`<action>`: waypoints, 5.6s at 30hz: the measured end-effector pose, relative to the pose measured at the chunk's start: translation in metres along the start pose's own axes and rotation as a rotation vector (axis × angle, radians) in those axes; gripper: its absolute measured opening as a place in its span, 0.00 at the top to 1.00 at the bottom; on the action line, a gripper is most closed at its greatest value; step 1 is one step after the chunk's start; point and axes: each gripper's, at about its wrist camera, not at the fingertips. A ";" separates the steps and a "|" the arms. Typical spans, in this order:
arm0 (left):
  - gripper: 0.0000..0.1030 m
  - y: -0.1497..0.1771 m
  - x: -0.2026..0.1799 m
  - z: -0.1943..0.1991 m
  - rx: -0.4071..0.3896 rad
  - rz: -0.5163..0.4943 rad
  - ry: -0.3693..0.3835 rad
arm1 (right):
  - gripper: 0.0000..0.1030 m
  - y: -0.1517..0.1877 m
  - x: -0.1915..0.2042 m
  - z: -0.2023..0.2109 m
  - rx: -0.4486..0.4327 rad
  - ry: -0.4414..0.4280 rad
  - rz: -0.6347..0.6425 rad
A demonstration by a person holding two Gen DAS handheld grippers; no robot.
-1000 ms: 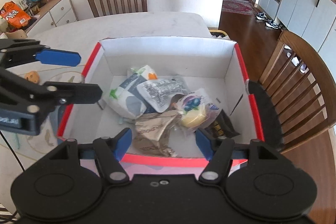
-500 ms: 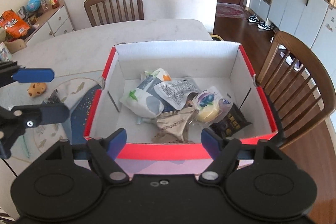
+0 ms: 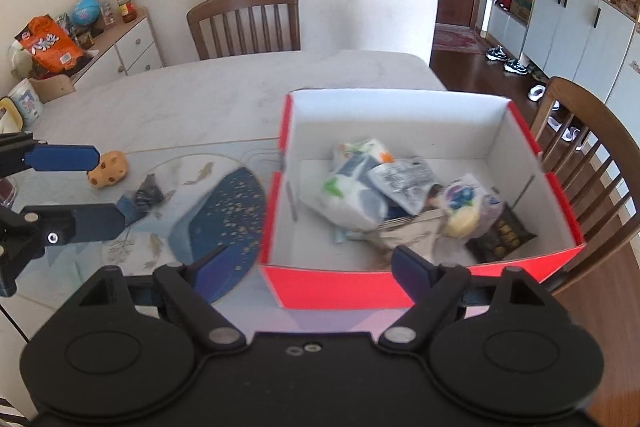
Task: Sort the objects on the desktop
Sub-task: 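Move both open tools back from the box toward the remaining items, then grasp black seaweed packet with right tool while left tool grasps white USB cable, then carry seaweed packet with right tool while left tool carries cable to box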
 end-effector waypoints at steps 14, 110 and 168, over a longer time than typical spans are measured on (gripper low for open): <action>0.01 0.042 0.073 0.049 -0.033 0.110 -0.073 | 0.16 -0.007 0.075 -0.012 0.009 -0.035 0.042; 0.24 0.165 0.267 0.011 0.048 0.296 -0.529 | 0.63 -0.043 0.211 -0.201 0.121 -0.109 0.277; 0.25 0.126 0.155 0.065 -0.026 0.233 -0.384 | 0.68 -0.011 0.150 -0.053 -0.044 -0.084 0.118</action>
Point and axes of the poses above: each gripper's, at about its wrist camera, not at the fingertips, and z roughly against the way its jaws point, x to its left, y to its underside, and after that the axes turned 1 degree about y, right-handed
